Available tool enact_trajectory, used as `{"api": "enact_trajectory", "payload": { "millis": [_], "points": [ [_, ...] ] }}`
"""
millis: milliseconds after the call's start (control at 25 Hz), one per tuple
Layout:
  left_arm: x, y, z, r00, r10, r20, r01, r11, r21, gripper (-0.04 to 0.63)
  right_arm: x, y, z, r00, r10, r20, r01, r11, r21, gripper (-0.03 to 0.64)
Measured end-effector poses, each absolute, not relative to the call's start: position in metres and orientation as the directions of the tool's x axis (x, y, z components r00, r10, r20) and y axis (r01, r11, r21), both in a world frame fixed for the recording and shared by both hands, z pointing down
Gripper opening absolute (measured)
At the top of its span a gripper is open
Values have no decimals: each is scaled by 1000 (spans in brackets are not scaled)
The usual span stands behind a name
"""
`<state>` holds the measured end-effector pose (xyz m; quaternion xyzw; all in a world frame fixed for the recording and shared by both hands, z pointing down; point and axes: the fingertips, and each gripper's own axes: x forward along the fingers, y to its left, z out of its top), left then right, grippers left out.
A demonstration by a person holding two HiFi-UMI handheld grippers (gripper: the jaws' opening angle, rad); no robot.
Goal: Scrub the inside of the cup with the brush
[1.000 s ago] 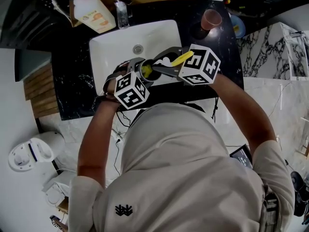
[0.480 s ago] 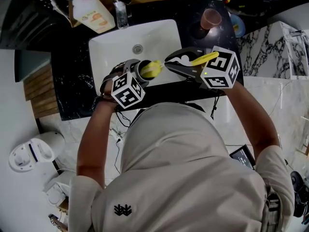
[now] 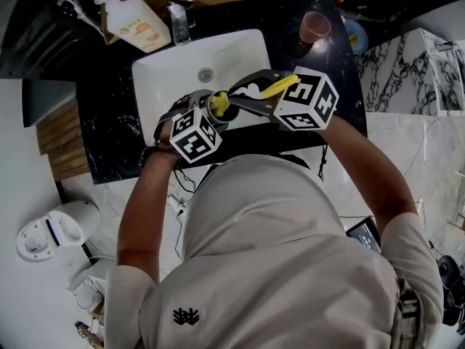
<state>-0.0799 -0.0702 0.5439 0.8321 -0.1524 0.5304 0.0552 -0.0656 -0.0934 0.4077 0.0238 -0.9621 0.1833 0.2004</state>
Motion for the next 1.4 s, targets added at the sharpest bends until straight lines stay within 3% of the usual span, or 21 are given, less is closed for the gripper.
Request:
{"api": "enact_trajectory", "payload": {
  "millis": [320, 1040, 1400],
  "points": [
    [-80, -75, 541, 399, -207, 893, -341, -938, -65, 364, -83, -75, 433, -882, 82, 465, -95, 934, -344, 49],
    [-90, -78, 548, 373, -221, 901, -341, -936, -89, 364, -31, -89, 381, -928, -18, 372, -150, 933, -328, 48],
    [-69, -72, 541, 395, -197, 897, -293, -953, -80, 365, -81, -87, 423, -870, 74, 487, -81, 954, -288, 48]
  ]
}}
